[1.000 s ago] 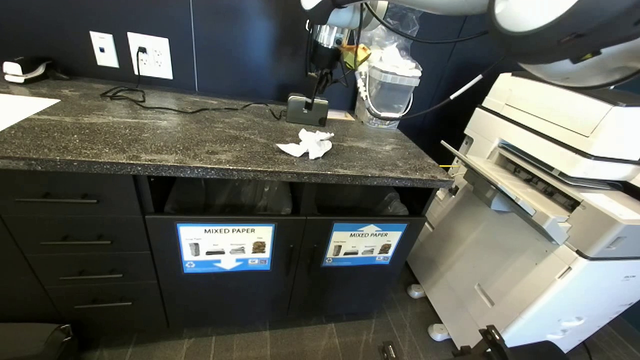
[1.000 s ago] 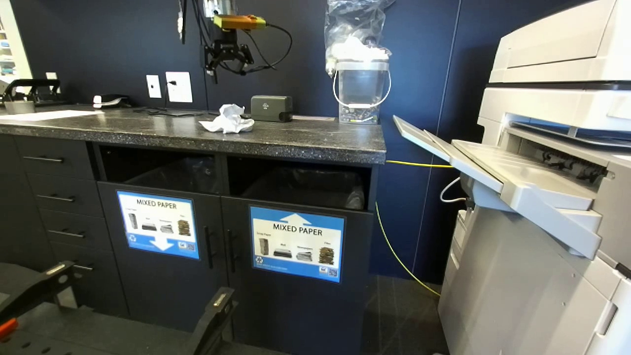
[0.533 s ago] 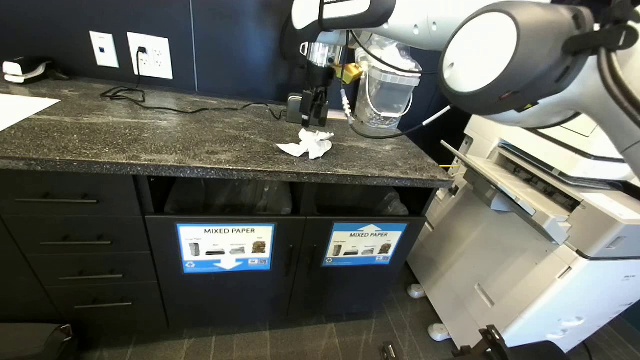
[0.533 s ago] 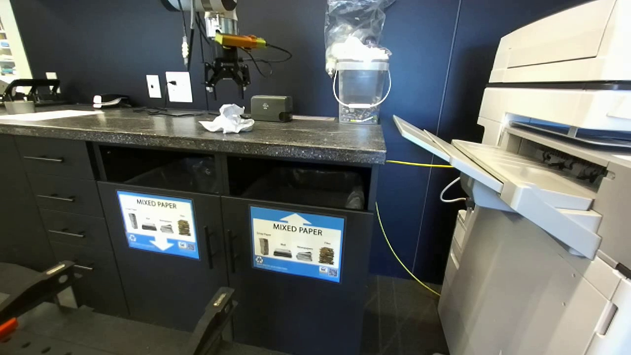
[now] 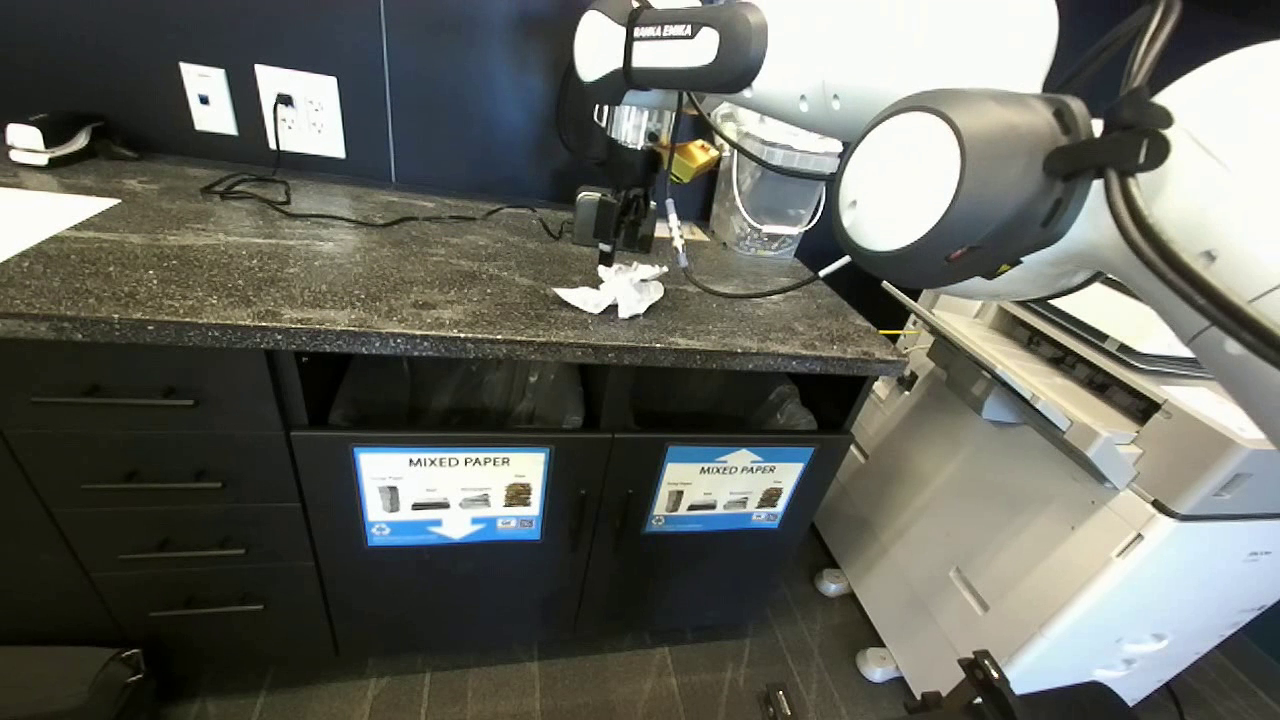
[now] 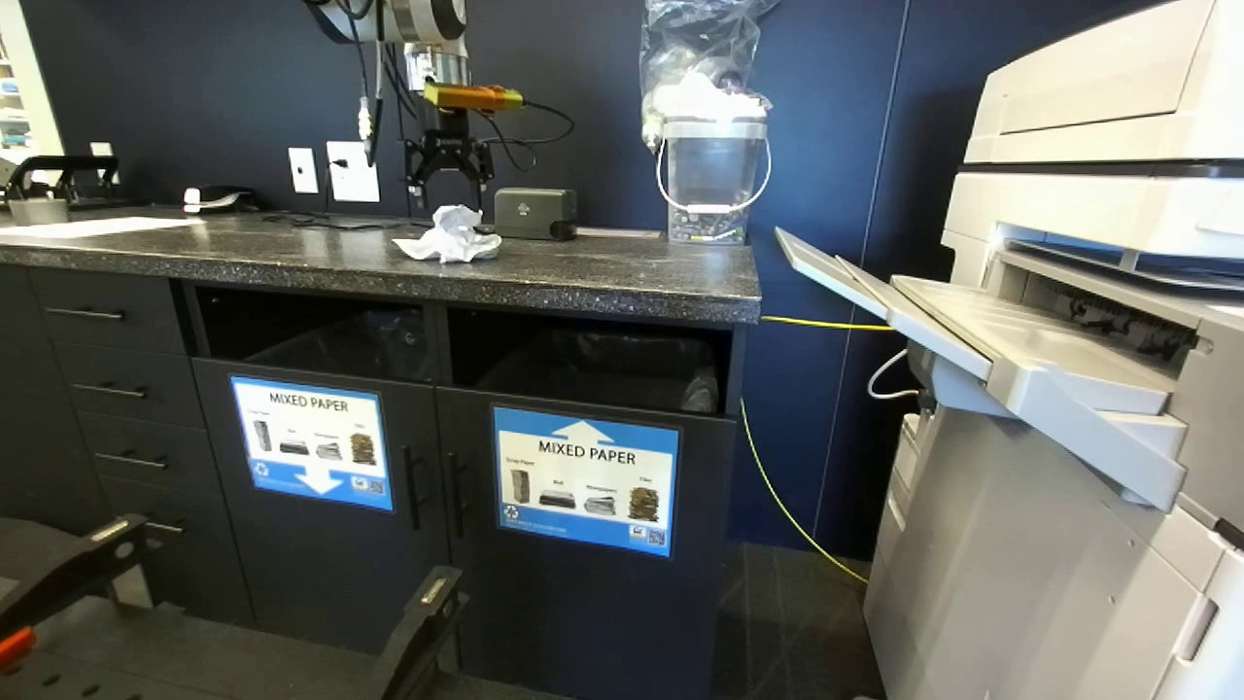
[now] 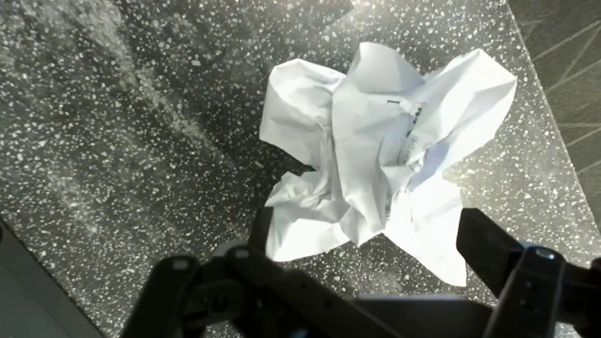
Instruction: Put the right and left pieces of white paper in the right bin respectively
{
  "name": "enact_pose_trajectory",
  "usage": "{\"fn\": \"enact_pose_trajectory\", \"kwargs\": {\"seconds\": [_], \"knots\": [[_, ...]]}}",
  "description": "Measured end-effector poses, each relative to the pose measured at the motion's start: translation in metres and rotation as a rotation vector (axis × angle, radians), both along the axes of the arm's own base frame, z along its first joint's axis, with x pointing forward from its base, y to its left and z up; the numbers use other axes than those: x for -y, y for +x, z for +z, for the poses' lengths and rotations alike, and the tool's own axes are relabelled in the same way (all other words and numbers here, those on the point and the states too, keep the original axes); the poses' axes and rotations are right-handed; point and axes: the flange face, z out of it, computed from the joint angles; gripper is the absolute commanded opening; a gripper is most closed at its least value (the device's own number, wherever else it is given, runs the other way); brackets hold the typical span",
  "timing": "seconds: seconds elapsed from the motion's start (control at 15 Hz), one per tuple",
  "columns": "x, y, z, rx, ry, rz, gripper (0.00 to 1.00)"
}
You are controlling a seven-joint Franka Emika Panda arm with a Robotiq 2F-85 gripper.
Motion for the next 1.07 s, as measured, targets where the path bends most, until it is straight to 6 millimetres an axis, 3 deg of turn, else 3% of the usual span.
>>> {"fn": "enact_pose_trajectory", "kwargs": {"seconds": [0.87, 0.93, 1.0, 1.07], "knots": [[0.007, 0.000, -0.031, -0.041, -0.029, -0.031, 1.00], [0.007, 0.000, -0.032, -0.042, -0.029, -0.034, 0.75], [0.007, 0.000, -0.033, -0.043, -0.030, -0.037, 0.74], [0.008, 0.000, -0.033, -0.043, -0.030, -0.039, 0.66]]}}
